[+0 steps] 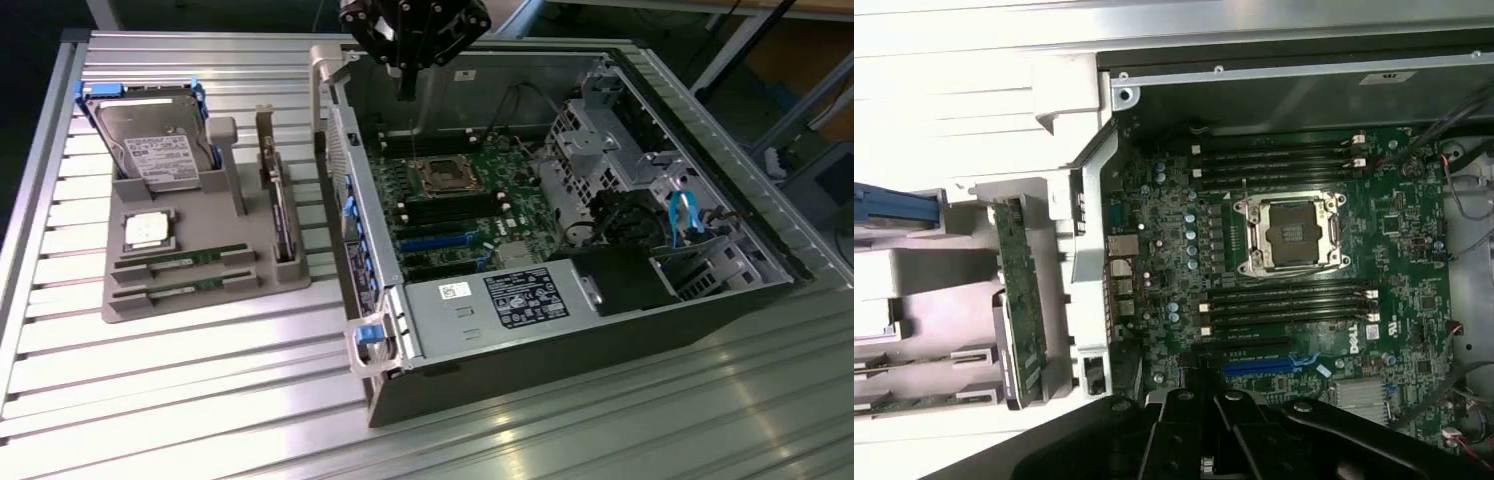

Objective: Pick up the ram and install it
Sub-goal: 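Reach for the ram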

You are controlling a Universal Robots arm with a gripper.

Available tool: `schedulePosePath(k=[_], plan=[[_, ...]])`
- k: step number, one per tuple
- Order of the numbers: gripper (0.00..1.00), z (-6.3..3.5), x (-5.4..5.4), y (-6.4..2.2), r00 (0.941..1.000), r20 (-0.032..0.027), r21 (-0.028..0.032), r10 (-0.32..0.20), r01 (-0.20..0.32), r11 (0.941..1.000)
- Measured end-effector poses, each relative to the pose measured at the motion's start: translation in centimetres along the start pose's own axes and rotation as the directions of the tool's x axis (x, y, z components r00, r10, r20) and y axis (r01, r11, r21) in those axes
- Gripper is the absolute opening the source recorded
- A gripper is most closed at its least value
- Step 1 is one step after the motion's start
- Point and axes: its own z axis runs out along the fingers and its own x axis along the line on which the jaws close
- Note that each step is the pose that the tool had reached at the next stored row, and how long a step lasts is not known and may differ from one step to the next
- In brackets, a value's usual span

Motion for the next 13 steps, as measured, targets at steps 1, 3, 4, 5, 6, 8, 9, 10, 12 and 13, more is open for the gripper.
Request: schedulePosePath(k=[1, 3, 4, 5, 6, 8, 9, 10, 12, 13], plan=[[0.10, -0.01, 0.3, -0.02, 1.0000, 0.0000, 0.0000, 0.000, 0.000, 1.0000], [0.10, -0.03, 1.2, -0.09, 1.0000, 0.0000, -0.0001, 0.000, 0.000, 1.0000], [0.10, -0.04, 1.5, -0.11, 1.0000, 0.0000, 0.0000, 0.000, 0.000, 1.0000], [0.10, -0.05, 1.7, -0.13, 1.0000, 0.0000, 0.0000, 0.000, 0.000, 1.0000], [0.10, -0.05, 2.0, -0.15, 1.0000, 0.0000, 0.0000, 0.000, 0.000, 1.0000], [0.10, -0.07, 2.5, -0.19, 1.0000, 0.0000, 0.0000, 0.000, 0.000, 1.0000], [0.10, -0.07, 2.7, -0.21, 1.0000, 0.0000, 0.0000, 0.000, 0.000, 1.0000], [0.10, -0.08, 3.0, -0.22, 1.0000, -0.0001, 0.0000, 0.000, 0.000, 1.0000], [0.10, -0.10, 3.5, -0.27, 1.0000, 0.0000, 0.0000, 0.000, 0.000, 1.0000], [0.10, -0.10, 3.9, -0.29, 1.0000, 0.0000, -0.0001, 0.000, 0.000, 1.0000]])
